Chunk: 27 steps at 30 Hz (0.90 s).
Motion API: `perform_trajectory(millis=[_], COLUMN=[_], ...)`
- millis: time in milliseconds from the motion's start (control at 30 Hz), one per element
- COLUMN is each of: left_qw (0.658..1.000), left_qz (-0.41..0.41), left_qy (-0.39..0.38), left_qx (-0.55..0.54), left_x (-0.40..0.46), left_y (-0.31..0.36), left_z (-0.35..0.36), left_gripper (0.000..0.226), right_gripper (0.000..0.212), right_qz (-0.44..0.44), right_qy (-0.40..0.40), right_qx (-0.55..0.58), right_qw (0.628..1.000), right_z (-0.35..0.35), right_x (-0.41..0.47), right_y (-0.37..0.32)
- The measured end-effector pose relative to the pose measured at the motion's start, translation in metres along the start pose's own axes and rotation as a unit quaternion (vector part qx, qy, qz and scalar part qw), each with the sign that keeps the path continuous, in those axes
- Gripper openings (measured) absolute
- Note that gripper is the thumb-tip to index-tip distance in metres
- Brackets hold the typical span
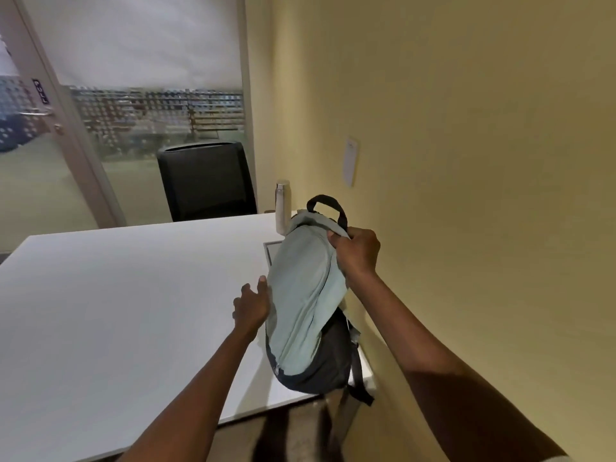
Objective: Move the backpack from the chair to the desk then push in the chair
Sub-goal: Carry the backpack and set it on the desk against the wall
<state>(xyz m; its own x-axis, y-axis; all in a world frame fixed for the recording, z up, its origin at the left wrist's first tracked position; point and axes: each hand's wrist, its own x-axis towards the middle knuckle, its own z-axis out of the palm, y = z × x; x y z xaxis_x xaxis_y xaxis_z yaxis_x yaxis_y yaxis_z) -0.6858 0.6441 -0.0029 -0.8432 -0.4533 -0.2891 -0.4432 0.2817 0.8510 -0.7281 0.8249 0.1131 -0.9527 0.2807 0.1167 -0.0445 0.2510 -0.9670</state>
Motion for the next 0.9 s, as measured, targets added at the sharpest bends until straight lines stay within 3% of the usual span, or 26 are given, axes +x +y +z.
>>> perform_trajectory(millis=[167, 267, 433, 500, 600, 667, 733, 833, 900], left_qw=[0.999, 1.000, 0.980, 0.966, 0.960, 0.970, 0.974, 0.966, 0.959], left_qz=[-0.030, -0.024, -0.059, -0.088, -0.112, -0.122, -0.127, -0.115, -0.095], left_qy=[0.012, -0.017, -0.176, -0.213, -0.214, -0.177, -0.158, -0.214, -0.251], left_qx=[0.000, 0.001, -0.068, -0.118, -0.141, -0.116, -0.105, -0.085, -0.089], left_x=[0.025, 0.033, 0.035, 0.032, 0.030, 0.027, 0.021, 0.012, 0.008], left_y=[-0.015, -0.021, -0.029, -0.031, -0.031, -0.025, -0.020, -0.019, -0.025], left_z=[0.009, 0.020, 0.050, 0.066, 0.088, 0.099, 0.107, 0.120, 0.129], left_gripper=[0.073, 0.073, 0.073, 0.077, 0.090, 0.088, 0.084, 0.081, 0.081], right_gripper=[0.020, 0.027, 0.016, 0.028, 0.066, 0.076, 0.076, 0.066, 0.058], right_qz=[0.070, 0.074, 0.000, -0.030, -0.099, -0.141, -0.177, -0.194, -0.230], right_qy=[0.000, 0.005, 0.039, 0.022, -0.042, -0.088, -0.120, -0.106, -0.084], right_qx=[0.075, 0.021, -0.192, -0.261, -0.288, -0.315, -0.331, -0.298, -0.322], right_qw=[0.995, 0.997, 0.981, 0.965, 0.951, 0.934, 0.919, 0.929, 0.914], right_z=[0.004, 0.002, -0.015, -0.019, -0.021, -0.023, -0.024, -0.029, -0.035], right_x=[0.030, 0.041, 0.056, 0.064, 0.067, 0.066, 0.066, 0.071, 0.082], right_y=[0.018, 0.036, 0.057, 0.055, 0.051, 0.054, 0.061, 0.060, 0.054])
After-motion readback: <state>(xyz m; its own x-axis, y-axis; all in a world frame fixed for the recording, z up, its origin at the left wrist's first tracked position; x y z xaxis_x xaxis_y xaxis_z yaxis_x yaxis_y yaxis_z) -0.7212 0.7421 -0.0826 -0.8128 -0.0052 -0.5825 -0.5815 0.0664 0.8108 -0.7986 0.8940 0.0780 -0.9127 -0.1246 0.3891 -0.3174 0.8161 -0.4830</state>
